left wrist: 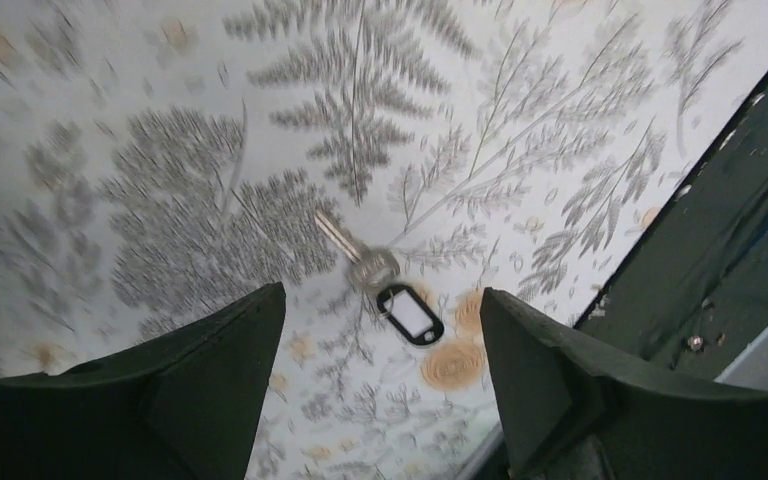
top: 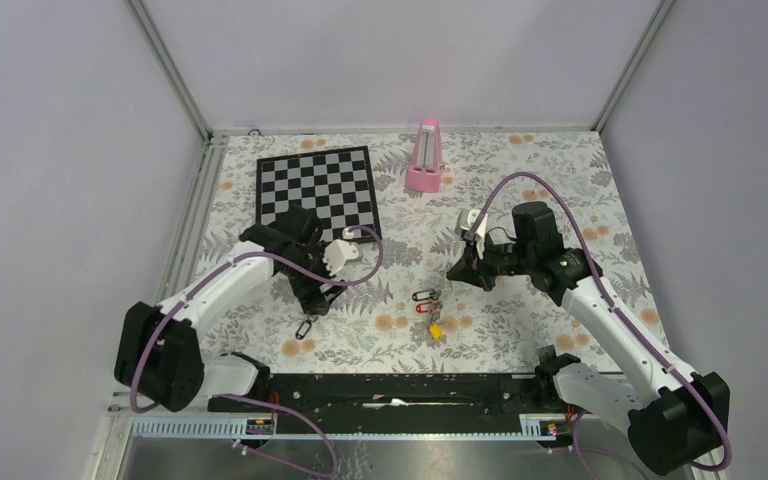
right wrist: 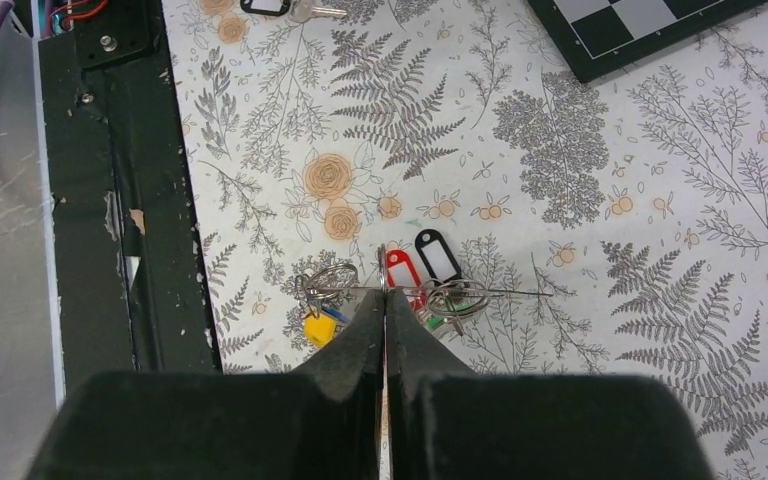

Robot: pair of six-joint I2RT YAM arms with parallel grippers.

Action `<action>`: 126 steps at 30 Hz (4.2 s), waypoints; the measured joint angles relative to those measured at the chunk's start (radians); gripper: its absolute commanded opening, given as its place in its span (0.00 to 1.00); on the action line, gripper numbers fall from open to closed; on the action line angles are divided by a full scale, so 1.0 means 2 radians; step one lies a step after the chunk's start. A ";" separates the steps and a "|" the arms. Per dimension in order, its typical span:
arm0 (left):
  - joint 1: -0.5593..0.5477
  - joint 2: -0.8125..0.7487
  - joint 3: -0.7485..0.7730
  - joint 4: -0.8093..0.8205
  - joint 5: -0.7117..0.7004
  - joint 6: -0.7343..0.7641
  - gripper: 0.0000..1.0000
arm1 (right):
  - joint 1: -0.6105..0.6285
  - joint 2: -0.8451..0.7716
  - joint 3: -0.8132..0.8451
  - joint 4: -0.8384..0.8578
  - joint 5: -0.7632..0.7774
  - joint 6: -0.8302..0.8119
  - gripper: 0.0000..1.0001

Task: Put the keys on the keyring

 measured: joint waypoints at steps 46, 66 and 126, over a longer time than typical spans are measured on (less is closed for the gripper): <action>0.091 0.190 0.004 -0.056 0.021 -0.039 0.24 | -0.007 -0.002 -0.014 0.024 0.000 0.000 0.00; 0.091 0.199 0.026 -0.066 0.027 -0.047 0.31 | -0.007 -0.007 -0.018 0.025 0.001 -0.001 0.00; 0.006 0.142 -0.020 -0.009 -0.066 -0.099 0.11 | -0.007 -0.004 -0.018 0.028 0.001 -0.011 0.00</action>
